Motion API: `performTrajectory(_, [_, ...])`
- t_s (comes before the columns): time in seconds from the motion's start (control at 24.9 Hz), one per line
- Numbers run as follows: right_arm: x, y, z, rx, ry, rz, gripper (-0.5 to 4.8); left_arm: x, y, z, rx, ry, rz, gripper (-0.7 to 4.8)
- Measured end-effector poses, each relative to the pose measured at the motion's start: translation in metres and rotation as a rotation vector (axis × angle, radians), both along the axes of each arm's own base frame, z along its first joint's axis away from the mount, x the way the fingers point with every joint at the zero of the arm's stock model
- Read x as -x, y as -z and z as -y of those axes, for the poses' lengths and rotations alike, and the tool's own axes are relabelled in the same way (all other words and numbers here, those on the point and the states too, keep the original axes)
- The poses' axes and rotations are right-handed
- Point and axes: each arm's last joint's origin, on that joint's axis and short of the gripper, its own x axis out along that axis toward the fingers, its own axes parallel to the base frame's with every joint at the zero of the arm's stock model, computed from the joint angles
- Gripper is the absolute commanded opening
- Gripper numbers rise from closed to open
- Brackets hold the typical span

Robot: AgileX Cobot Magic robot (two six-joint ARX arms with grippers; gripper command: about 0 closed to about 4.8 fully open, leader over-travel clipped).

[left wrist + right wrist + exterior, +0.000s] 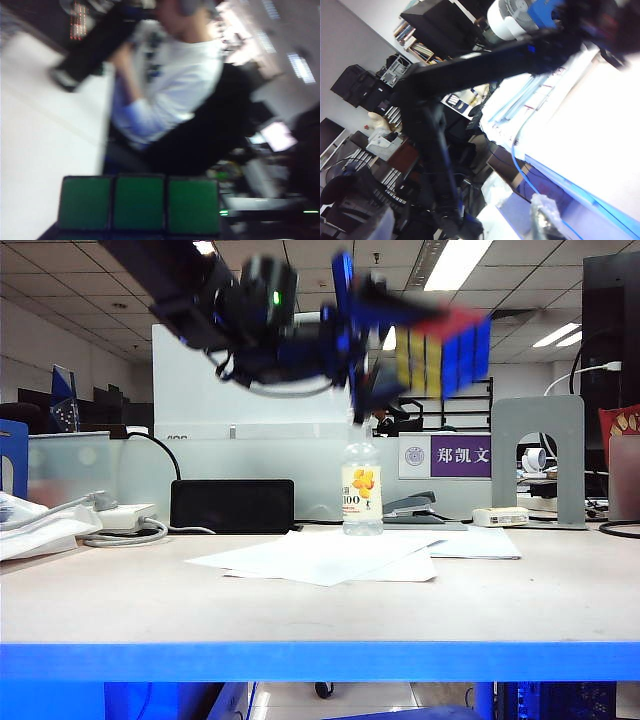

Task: Rotate the Rubik's Cube so that the bottom side is facing up.

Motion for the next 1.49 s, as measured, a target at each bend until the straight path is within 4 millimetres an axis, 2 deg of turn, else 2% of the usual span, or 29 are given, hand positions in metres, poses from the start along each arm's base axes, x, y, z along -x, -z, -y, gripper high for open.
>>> performTrajectory(0.16, [-0.001, 0.001, 0.001, 0.044, 0.034, 0.073, 3.91, 0.025, -0.051, 0.006, 0.028, 0.059, -0.042, 0.78])
performTrajectory(0.24, [-0.003, 0.002, 0.001, 0.075, 0.050, 0.112, 3.91, 0.037, -0.073, 0.009, 0.049, -0.017, -0.047, 0.78])
performTrajectory(0.32, [-0.004, 0.004, 0.002, 0.129, 0.114, 0.154, 3.91, 0.049, -0.085, 0.017, 0.058, -0.049, -0.079, 0.78])
performTrajectory(0.52, [-0.009, -0.001, 0.008, 0.329, 0.369, 0.326, 3.91, 0.086, -0.084, 0.055, -0.059, 0.115, -0.322, 0.78])
performTrajectory(0.64, [-0.005, -0.009, 0.010, 0.441, 0.428, 0.434, 3.92, 0.099, -0.085, 0.065, -0.105, 0.181, -0.387, 0.77])
performTrajectory(0.76, [-0.001, -0.008, 0.010, 0.506, 0.415, 0.461, 4.03, 0.104, -0.088, 0.067, -0.129, 0.195, -0.433, 0.48])
performTrajectory(0.8, [-0.001, -0.007, 0.010, 0.511, 0.414, 0.460, 4.40, 0.105, -0.089, 0.067, -0.127, 0.190, -0.436, 0.48])
performTrajectory(1.01, [0.007, -0.009, 0.011, 0.520, 0.423, 0.503, 4.41, 0.103, -0.089, 0.068, -0.111, 0.107, -0.473, 0.48])
performTrajectory(1.17, [0.008, -0.009, 0.011, 0.534, 0.447, 0.504, 4.41, 0.102, -0.080, 0.070, -0.175, 0.065, -0.555, 0.48])
performTrajectory(1.25, [0.008, -0.009, 0.011, 0.538, 0.453, 0.505, 4.41, 0.107, -0.078, 0.075, -0.188, 0.068, -0.567, 0.48])
performTrajectory(1.49, [0.006, -0.009, 0.011, 0.540, 0.453, 0.501, 4.30, 0.136, -0.076, 0.100, -0.209, 0.120, -0.567, 0.48])
